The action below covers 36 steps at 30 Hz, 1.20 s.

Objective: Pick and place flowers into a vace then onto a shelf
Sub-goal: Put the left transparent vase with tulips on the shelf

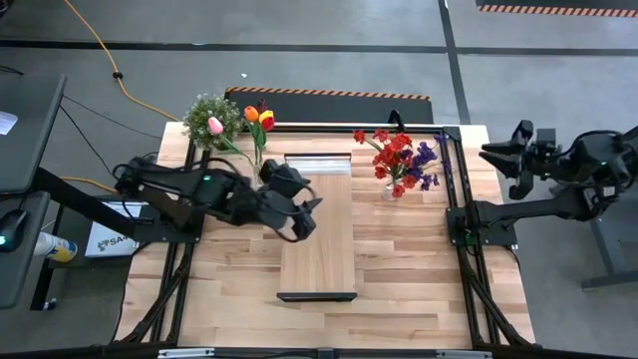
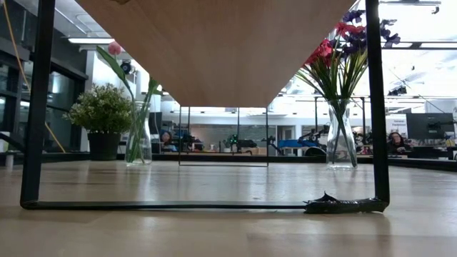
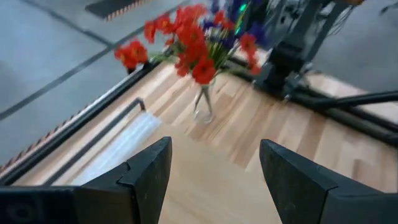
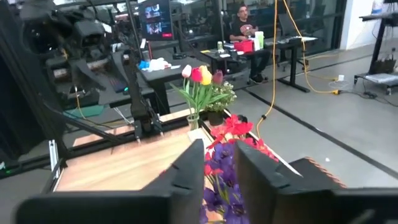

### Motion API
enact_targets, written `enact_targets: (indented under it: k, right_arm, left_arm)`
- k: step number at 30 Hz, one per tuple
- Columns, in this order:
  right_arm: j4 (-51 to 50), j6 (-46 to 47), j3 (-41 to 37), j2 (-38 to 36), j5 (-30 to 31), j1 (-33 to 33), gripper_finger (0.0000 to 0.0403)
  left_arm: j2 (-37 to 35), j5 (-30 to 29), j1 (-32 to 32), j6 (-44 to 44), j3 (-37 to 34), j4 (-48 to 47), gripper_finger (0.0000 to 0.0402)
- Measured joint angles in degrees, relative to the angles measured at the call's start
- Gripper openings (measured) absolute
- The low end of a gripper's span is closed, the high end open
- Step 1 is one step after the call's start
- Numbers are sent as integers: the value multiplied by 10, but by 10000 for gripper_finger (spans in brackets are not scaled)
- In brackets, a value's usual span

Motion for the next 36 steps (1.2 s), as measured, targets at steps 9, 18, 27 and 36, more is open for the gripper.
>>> enact_targets:
  k: [9, 18, 27, 36]
  right_arm:
    - [-17, -42, 45, 0, -21, 0, 13]
    - [-68, -55, 112, 0, 11, 0, 1]
    - [-153, -56, 163, -1, 24, 0, 0]
    - [-171, -51, 166, -1, -15, 0, 0]
  left_arm:
    - [-60, -66, -87, 15, 0, -46, 276]
    - [-101, -110, -153, -19, 0, -145, 276]
    - [-138, -122, -152, -32, -8, -203, 276]
    - [-255, -134, -152, -52, -186, -116, 276]
